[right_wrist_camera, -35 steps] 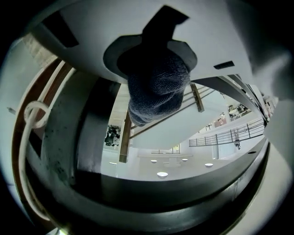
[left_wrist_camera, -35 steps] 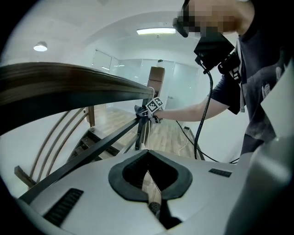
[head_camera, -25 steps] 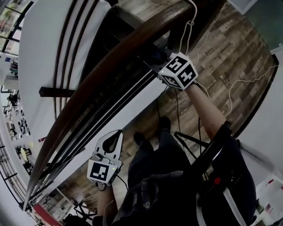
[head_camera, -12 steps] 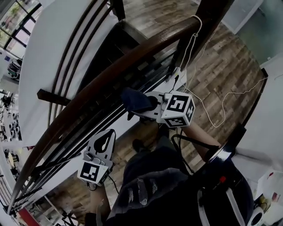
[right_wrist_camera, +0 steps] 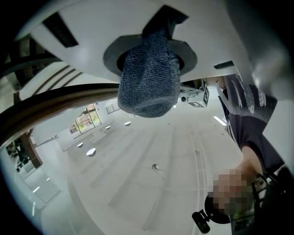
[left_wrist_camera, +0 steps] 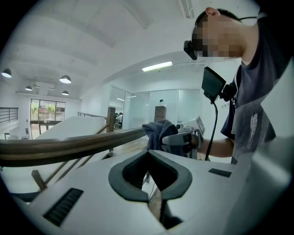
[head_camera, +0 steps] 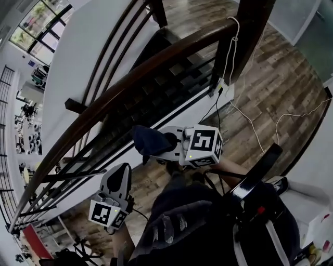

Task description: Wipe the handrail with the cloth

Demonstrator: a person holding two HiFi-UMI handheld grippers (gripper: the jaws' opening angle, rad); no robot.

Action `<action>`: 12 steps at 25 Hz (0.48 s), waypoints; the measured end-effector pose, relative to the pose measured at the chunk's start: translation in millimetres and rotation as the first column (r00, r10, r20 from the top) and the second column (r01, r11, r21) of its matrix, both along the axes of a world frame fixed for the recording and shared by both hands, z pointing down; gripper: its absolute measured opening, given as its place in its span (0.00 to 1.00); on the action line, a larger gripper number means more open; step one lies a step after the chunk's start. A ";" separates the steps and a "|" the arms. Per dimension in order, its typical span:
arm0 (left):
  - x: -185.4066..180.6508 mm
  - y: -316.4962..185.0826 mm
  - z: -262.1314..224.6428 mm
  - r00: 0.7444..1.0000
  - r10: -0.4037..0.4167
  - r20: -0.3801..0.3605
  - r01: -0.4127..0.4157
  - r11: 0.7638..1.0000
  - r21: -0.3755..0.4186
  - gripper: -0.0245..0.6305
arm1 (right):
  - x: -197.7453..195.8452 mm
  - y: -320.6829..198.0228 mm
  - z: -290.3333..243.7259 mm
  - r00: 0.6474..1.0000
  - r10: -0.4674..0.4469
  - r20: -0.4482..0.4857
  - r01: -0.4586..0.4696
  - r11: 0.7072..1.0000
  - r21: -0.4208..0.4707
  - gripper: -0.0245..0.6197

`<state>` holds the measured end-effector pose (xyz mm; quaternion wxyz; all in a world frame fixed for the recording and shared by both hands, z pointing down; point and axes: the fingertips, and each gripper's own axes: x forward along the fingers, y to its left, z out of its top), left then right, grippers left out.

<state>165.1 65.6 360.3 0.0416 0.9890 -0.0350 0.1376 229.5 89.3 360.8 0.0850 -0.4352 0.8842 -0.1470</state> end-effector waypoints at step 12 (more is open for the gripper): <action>-64.4 53.8 9.7 0.999 -0.020 0.040 0.021 1.000 -0.019 0.05 | -84.7 68.9 -5.7 0.995 -0.074 0.069 0.074 0.997 0.010 0.14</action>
